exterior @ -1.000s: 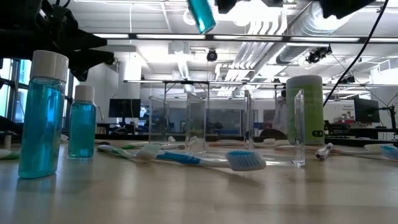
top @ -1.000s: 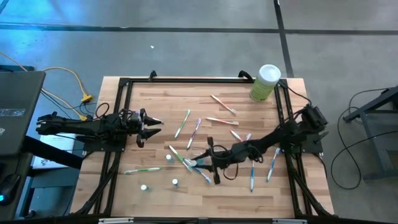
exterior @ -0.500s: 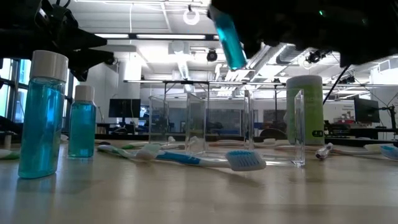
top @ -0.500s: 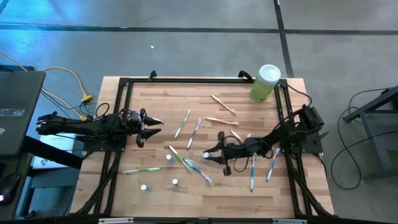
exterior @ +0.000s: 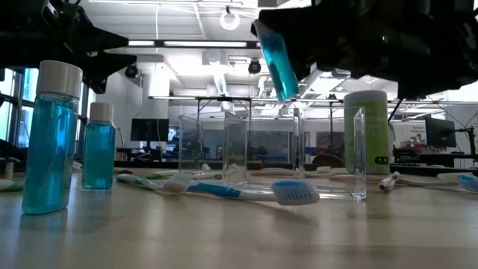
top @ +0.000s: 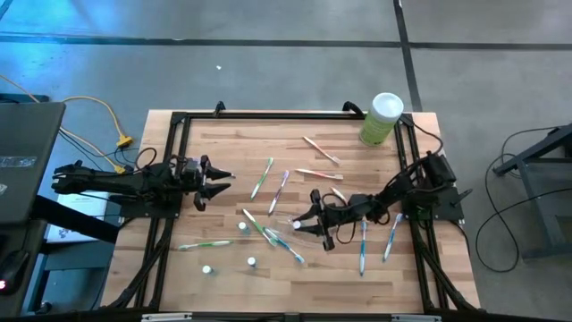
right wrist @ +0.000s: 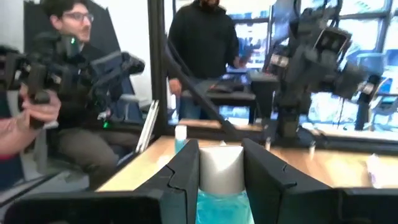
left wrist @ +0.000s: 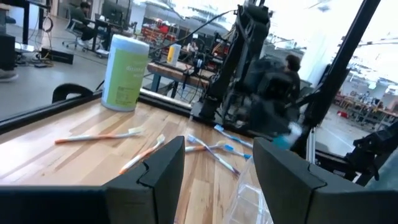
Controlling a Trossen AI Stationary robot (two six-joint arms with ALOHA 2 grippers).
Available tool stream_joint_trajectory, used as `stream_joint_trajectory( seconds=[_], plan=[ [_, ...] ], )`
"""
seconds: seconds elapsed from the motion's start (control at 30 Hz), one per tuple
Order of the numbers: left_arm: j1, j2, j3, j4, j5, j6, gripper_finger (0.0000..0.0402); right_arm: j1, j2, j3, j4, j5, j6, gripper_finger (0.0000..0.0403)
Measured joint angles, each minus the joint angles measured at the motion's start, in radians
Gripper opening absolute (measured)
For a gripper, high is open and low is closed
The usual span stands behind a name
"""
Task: Pick & Place toothbrushing station
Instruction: Put the blue mouthwash into the transparent organizer
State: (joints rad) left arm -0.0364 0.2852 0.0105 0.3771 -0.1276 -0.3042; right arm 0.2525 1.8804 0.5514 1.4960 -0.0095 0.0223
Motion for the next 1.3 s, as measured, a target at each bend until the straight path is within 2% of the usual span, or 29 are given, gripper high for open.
stream_joint_trajectory(
  seconds=[0.57,0.9,1.3],
  plan=[
    [0.0,0.0,0.0,0.028,-0.001,0.001,0.0186,-0.077,0.088,0.036,-0.002,-0.076,0.028,0.0087],
    [0.0,0.0,0.0,0.028,-0.005,0.012,0.0186,-0.044,0.135,0.118,-0.016,-0.074,0.029,0.0087],
    [0.0,0.0,0.0,0.027,-0.001,0.001,0.0186,-0.041,0.139,0.118,-0.106,0.004,0.036,0.0096]
  ],
)
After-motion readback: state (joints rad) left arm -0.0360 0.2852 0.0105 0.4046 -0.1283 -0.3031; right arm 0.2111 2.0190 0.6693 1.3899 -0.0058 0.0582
